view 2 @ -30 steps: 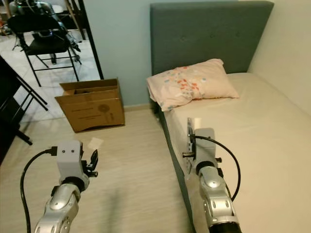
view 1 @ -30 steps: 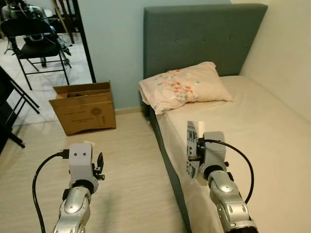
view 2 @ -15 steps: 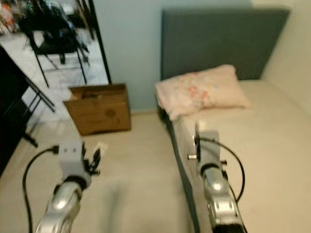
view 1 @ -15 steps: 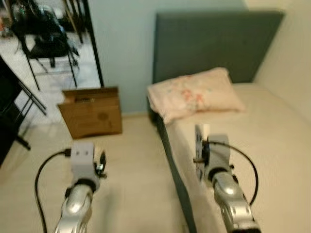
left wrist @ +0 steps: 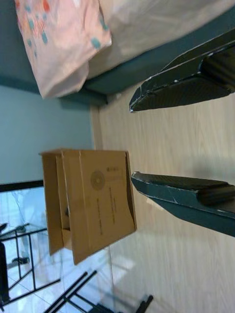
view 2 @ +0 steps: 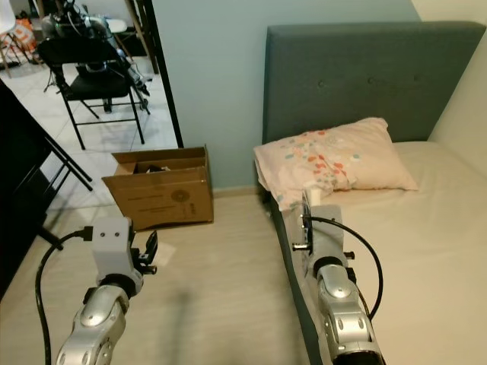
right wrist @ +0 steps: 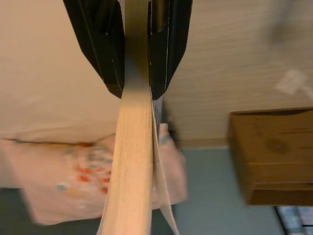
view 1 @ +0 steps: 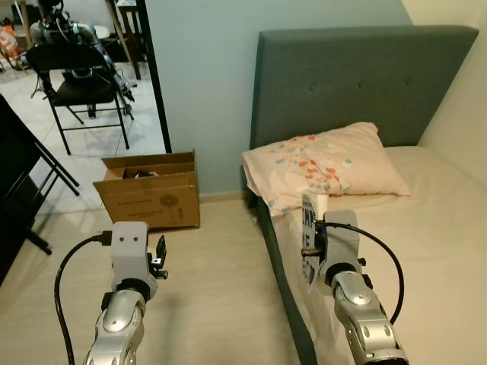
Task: Clean up the room
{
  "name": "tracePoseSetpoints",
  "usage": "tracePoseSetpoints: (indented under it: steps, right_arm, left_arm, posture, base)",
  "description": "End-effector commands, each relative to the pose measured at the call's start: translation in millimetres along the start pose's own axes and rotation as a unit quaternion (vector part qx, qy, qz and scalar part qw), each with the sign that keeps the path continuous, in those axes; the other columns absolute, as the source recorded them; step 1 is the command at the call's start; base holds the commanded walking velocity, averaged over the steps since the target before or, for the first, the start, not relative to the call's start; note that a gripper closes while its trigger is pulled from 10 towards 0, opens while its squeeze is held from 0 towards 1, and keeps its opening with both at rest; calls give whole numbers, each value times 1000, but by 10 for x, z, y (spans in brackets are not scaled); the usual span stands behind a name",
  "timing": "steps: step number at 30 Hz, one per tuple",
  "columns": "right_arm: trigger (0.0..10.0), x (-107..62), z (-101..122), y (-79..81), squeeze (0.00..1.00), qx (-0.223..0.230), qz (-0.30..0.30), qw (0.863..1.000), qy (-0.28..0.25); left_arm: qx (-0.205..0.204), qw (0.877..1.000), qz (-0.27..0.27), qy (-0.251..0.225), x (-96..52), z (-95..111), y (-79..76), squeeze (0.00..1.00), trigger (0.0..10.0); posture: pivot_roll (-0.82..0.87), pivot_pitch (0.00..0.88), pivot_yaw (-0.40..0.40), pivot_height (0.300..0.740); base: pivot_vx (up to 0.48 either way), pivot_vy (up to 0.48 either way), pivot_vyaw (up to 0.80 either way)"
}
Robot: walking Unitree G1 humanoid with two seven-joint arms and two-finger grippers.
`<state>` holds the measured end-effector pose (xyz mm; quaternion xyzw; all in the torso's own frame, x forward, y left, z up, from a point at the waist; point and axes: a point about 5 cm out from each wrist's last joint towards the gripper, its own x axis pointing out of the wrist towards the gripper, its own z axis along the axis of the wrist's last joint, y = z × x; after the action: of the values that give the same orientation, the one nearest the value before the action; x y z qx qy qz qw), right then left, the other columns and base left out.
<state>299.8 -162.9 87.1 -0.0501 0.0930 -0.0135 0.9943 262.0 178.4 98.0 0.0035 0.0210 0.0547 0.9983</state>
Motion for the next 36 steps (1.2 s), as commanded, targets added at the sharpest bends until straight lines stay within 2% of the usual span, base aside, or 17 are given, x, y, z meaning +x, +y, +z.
tracePoseSetpoints:
  steps: [1,11,20,36]
  right_arm:
    - [10000,0,32,-6,0,1,0,1000,-10]
    - [10000,-2,30,-1,0,8,0,1000,-8]
    - [10000,-17,4,-4,0,9,3,1000,-2]
    - [10000,-18,-8,81,0,2,31,1000,2]
  left_arm:
    - [2,1000,0,0,-3,3,11,0,10000]
    - [4,1000,-2,0,12,7,17,0,10000]
    - [4,1000,-4,2,14,4,10,0,10000]
    - [6,1000,2,4,5,-1,36,0,10000]
  posture:
    - [-69,77,2,740]
    - [-71,82,5,740]
    - [-73,87,7,740]
    - [-66,93,5,740]
  base:
    - [390,0,0]
    - [385,0,0]
    - [377,0,-668]
    - [353,0,0]
